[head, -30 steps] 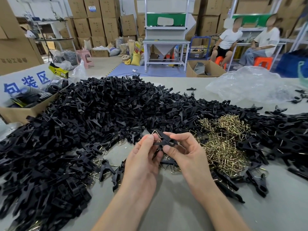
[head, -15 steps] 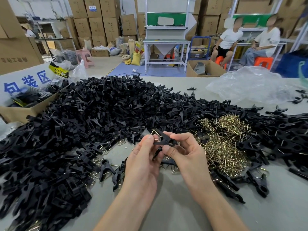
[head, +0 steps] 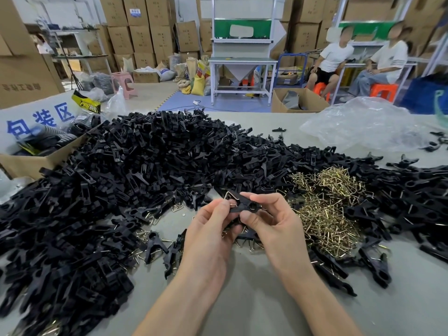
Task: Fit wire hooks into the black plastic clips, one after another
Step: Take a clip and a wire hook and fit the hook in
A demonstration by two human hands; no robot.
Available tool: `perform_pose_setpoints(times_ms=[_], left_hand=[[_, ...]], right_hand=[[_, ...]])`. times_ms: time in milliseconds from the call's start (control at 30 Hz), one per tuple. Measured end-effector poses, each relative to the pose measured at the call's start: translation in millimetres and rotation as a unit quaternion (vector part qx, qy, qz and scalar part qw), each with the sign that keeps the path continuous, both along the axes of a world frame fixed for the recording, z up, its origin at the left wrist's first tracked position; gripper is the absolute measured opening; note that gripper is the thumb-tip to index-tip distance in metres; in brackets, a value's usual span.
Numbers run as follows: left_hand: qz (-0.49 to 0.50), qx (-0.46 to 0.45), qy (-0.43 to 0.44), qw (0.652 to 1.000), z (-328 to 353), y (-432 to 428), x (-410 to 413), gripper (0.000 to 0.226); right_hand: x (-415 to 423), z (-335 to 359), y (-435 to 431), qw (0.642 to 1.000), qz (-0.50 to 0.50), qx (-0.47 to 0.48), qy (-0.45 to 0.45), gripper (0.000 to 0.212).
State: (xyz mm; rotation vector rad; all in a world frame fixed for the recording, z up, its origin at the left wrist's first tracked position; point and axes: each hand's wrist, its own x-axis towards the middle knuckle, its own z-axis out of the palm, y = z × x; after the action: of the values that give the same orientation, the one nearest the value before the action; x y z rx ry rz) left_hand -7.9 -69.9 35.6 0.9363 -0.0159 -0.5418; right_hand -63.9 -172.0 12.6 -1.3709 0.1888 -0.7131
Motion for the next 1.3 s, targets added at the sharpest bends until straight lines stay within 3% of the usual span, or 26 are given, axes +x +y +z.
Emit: perform_pose_setpoints(times_ms=[233,500,633,733,833,967,1033,1200,1300], left_hand=[[-0.029,0.114,-0.097,0.988,-1,11,10,0.018],[-0.023,0.121,-0.078,0.989,0,10,12,0.013],[0.002,0.189,-0.169,0.967,-3,8,6,0.012],[-0.024,0.217,-0.215,0.952,-7,5,-4,0.023],[-0.103,0.206,-0.195,0.953,-10,3,-7,0.043],[-0.173,0.146,-0.097,0.969,-5,-1,-6,0.054],[-0.195,0.127,-0.091,0.968,-6,-1,-6,0.065],[-0.233,0.094,-0.035,0.967,-2,3,-2,0.052],[-0.223,0.088,0.007,0.971,1,8,1,0.031]], right_hand=[[-2,0,-1,0.999,-0.005,-0.043,0.007,0.031],[-2,3,0,0.998,0.004,-0.060,0.009,0.039],[-2,3,2,0.997,-0.010,-0.077,0.026,0.043],[-4,2,6,0.995,-0.010,-0.096,0.039,0.042],[-5,1,7,0.983,-0.034,-0.170,0.055,0.039],[-4,-1,3,0.982,-0.020,-0.181,0.057,0.038],[-2,-4,3,0.975,0.006,-0.208,0.077,0.039],[0,-5,5,0.958,0.023,-0.263,0.109,0.030],[0,-5,5,0.950,0.029,-0.286,0.120,0.032]])
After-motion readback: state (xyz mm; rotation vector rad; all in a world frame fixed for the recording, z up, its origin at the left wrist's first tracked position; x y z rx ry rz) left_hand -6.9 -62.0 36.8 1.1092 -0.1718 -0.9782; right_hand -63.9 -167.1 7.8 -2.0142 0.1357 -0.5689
